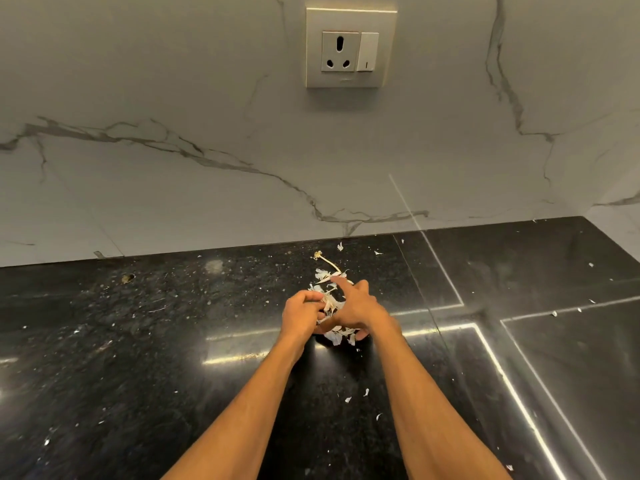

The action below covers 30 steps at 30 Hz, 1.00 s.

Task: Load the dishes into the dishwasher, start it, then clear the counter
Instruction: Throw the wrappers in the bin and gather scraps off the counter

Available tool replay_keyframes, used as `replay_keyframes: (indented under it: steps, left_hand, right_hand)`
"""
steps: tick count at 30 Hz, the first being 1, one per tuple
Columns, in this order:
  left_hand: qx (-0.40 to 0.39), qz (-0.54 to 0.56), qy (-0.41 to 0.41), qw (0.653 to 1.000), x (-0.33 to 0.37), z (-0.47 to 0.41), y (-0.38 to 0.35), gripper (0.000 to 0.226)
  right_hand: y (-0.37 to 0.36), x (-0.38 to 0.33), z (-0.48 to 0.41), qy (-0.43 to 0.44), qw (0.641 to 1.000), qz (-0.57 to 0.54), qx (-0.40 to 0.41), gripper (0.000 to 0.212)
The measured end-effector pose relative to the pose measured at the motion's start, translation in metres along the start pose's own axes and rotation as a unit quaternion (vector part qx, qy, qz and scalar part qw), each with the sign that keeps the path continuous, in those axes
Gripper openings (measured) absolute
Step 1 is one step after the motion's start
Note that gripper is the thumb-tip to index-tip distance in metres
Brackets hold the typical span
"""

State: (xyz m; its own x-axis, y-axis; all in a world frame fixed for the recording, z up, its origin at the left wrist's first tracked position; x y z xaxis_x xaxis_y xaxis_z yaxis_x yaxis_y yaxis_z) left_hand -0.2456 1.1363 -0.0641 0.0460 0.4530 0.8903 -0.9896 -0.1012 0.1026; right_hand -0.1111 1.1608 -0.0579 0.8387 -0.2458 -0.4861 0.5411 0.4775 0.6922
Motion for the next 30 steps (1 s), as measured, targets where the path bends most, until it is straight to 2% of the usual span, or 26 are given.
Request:
replay_keyframes:
  steps: [2, 4, 6, 8, 12, 16, 18, 20, 22, 24, 26, 28, 30]
  left_hand:
    - [-0.012, -0.009, 0.004, 1.000, 0.000, -0.002, 0.003, 0.014]
    - [-0.030, -0.025, 0.009, 0.999, 0.000, -0.001, 0.004, 0.011]
    - [-0.031, -0.042, 0.009, 0.999, 0.002, 0.001, 0.005, 0.015]
    - [-0.007, -0.046, 0.002, 0.999, 0.006, 0.004, 0.009, 0.017]
    - [0.035, 0.012, 0.005, 0.999, 0.009, 0.010, 0.021, 0.013]
    - [0.065, 0.090, 0.006, 0.994, 0.004, 0.011, 0.033, 0.018]
    - [0.083, 0.142, 0.008, 0.986, 0.000, 0.011, 0.037, 0.022]
    - [0.069, 0.220, 0.023, 0.973, -0.005, 0.010, 0.034, 0.023]
    - [0.020, 0.317, 0.058, 0.946, -0.009, 0.015, 0.022, 0.023]
    - [-0.038, 0.406, 0.104, 0.907, -0.010, 0.023, 0.007, 0.032]
    - [-0.072, 0.458, 0.130, 0.876, -0.010, 0.029, -0.005, 0.040]
    - [-0.071, 0.480, 0.138, 0.863, -0.012, 0.028, -0.010, 0.043]
    - [-0.056, 0.487, 0.136, 0.861, -0.013, 0.027, -0.009, 0.043]
  right_hand:
    - [-0.003, -0.009, 0.000, 0.004, 0.998, 0.066, 0.002, 0.092]
    - [-0.006, -0.018, 0.001, 0.010, 0.996, 0.084, 0.006, 0.069]
    - [-0.011, -0.022, 0.002, 0.013, 0.996, 0.091, 0.001, 0.060]
    - [-0.014, -0.021, 0.003, 0.017, 0.995, 0.098, 0.005, 0.052]
    - [-0.007, -0.016, 0.006, 0.032, 0.994, 0.079, 0.071, 0.018]
    - [0.000, -0.003, 0.012, -0.005, 0.994, 0.020, 0.105, 0.015]
    - [0.000, 0.003, 0.015, -0.026, 0.990, -0.109, 0.085, 0.009]
    - [-0.003, -0.001, 0.021, -0.037, 0.955, -0.292, 0.028, 0.011]
    - [-0.002, -0.016, 0.028, -0.021, 0.925, -0.379, -0.028, 0.012]
    - [-0.003, -0.036, 0.033, 0.003, 0.922, -0.383, -0.061, 0.018]
    - [-0.004, -0.053, 0.036, 0.017, 0.943, -0.327, -0.063, 0.023]
    - [-0.005, -0.066, 0.036, 0.029, 0.975, -0.214, -0.042, 0.022]
    - [-0.005, -0.076, 0.036, 0.045, 0.992, -0.118, -0.027, 0.024]
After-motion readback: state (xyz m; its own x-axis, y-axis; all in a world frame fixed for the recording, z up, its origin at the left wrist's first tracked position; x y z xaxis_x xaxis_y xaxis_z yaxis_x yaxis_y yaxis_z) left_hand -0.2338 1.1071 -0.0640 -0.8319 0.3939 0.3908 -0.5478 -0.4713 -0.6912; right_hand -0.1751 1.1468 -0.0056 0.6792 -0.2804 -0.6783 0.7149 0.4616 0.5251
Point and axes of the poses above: each hand's wrist, its own z-axis away from the middle knuckle, its own y-axis out of the back of the hand, x = y × z, the point moved 7 cm from there along -z, towards the middle knuckle, and after that the axes turned 1 degree about -x, right-handed, at the moved point
